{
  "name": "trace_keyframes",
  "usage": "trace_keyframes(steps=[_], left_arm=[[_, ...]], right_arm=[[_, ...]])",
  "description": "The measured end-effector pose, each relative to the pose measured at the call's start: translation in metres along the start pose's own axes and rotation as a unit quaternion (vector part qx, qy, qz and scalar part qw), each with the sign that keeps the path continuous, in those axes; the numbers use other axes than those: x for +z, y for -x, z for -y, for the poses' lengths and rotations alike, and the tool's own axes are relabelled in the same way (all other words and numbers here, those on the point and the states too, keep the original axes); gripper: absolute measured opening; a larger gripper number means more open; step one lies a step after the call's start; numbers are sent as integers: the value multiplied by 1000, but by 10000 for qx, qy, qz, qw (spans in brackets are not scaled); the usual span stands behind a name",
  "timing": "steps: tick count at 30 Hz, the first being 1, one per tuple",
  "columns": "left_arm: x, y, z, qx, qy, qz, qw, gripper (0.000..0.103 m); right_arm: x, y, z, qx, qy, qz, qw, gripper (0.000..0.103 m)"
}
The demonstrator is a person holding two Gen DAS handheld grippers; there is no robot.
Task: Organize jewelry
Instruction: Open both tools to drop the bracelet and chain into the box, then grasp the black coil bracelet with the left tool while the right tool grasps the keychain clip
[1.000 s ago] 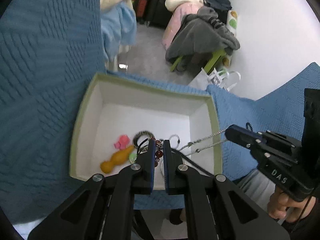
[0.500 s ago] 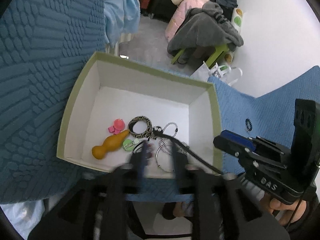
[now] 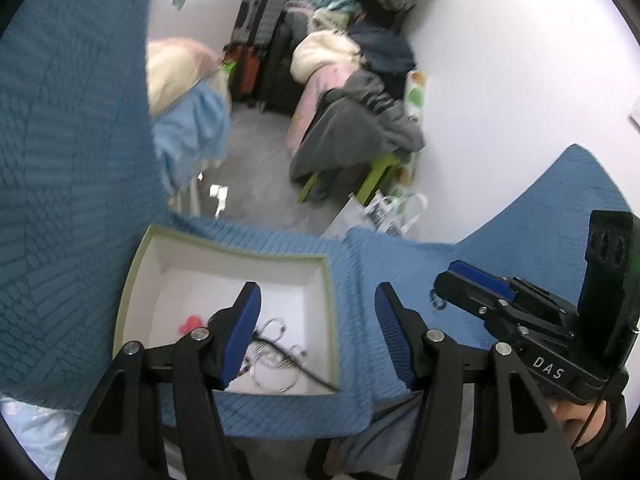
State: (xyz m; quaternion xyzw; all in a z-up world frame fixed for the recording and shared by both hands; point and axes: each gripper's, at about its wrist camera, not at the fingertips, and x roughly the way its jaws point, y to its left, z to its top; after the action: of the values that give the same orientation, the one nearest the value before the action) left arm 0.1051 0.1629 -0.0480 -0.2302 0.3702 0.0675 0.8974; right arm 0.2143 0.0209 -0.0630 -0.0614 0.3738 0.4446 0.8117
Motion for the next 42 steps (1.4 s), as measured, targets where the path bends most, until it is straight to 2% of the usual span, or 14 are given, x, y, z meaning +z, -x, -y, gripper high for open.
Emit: trace_keyframes(steps=[4,12,24,34,42], left_arm=[[4,2,27,-203,-171,172,9995,60],[1,-7,75,-518,-388,223,9977,60],[-14,-51,147,-868,-655,-135,9940,60],[-27,-106,181,-1096,-697,-565,9899,60],[-34,-170,193,-1191,-616,-1085,9850,55]], right_arm=[[3,32,12,-272,-2,304,9992,30],[-11,88,58,-650,-346,703,9948,30],[-50,137,134,-1069,-838,814,9874,30],[-84,135,187,-1204,-1144,582,9844,30],[-118,83,235,-988,-1206,-78,9877,29]])
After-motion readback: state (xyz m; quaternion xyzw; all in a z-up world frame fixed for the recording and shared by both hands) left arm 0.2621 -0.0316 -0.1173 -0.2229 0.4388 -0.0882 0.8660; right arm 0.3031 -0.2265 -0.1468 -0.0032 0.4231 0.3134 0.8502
